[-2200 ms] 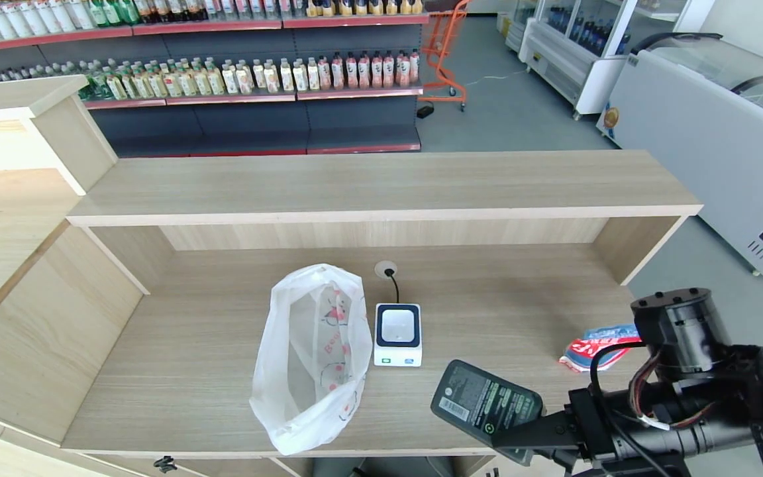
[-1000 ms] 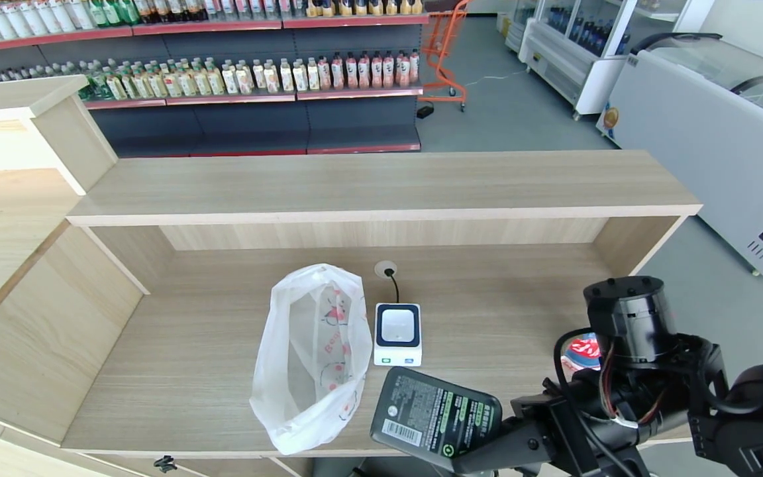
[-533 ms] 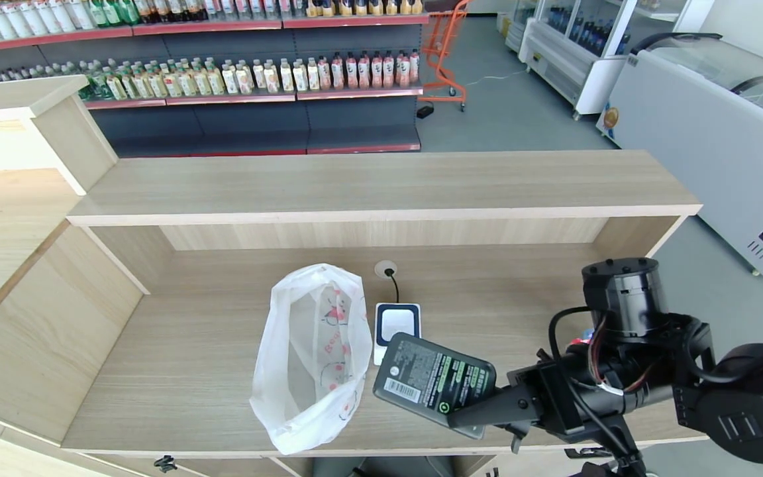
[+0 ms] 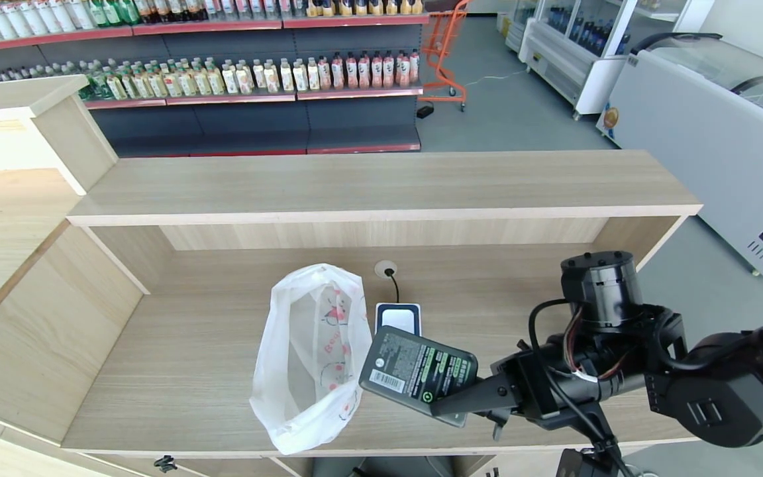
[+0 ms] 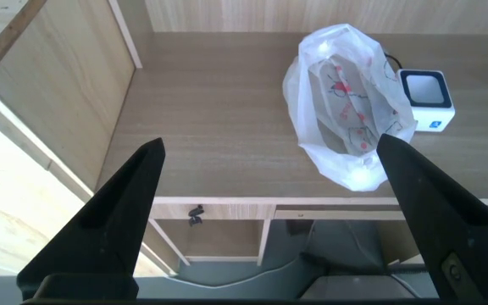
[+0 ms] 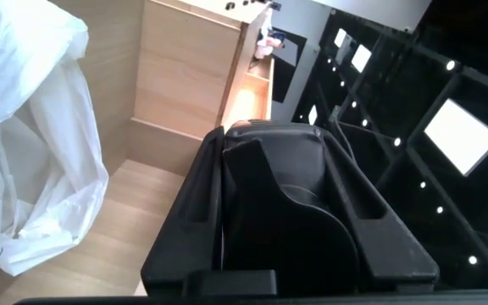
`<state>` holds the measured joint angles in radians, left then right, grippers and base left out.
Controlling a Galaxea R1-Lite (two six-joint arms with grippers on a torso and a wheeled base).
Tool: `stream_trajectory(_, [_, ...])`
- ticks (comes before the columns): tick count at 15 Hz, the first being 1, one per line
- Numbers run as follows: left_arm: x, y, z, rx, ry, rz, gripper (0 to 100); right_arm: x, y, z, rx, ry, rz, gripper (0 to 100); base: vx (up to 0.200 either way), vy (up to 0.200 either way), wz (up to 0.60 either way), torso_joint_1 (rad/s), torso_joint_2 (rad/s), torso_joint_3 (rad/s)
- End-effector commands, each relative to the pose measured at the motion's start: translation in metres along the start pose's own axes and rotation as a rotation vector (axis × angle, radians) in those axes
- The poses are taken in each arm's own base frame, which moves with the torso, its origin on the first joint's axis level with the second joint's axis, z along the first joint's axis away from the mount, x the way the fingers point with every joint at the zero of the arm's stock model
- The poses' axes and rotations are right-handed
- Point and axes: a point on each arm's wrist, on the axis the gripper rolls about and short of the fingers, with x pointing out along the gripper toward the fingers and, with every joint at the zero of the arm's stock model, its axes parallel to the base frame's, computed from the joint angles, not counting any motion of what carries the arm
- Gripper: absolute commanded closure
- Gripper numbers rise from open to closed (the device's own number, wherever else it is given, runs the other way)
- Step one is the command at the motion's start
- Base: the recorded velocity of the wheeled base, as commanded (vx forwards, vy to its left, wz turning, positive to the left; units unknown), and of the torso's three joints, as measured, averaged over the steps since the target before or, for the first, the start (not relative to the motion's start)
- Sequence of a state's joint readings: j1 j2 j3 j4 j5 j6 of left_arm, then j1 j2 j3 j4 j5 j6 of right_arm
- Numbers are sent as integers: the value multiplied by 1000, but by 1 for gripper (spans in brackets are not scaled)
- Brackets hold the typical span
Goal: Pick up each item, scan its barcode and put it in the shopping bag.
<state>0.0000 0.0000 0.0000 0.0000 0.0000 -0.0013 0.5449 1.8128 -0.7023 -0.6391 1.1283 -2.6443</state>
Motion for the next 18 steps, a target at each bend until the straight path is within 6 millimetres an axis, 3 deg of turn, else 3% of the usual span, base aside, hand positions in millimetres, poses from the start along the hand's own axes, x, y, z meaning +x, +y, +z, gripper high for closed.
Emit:
stream_trajectory(1, [0,0,0,0,2,0,0,1,2,1,4,-4,0,100,0,0,0,0,0,0])
stream_trajectory(8, [0,0,0,0,2,0,0,0,-5,2,13,-2,-4,100,0,0,0,0,0,0])
stream_trajectory(10, [0,0,0,0,2,0,0,-3,-7,7,98,-5,-2,100,0,0,0,0,0,0])
stream_trajectory(11, [0,0,0,0,2,0,0,-4,-7,13,225,-14,-1,100,0,0,0,0,0,0])
stream_trajectory(13, [0,0,0,0,2,0,0,-37,-14,42,629,48,37,100,0,0,0,0,0,0])
stream_trajectory(15, [0,0,0,0,2,0,0,-68,-44,34,731,192,22,100,0,0,0,0,0,0])
stream_trajectory(16, [0,0,0,0,2,0,0,-100,-58,32,789,340,19,100,0,0,0,0,0,0])
stream_trajectory(17, [0,0,0,0,2,0,0,-114,-62,35,881,411,12,100,0,0,0,0,0,0])
stream_trajectory(18, [0,0,0,0,2,0,0,-123,-70,37,1100,462,-47,100,0,0,0,0,0,0])
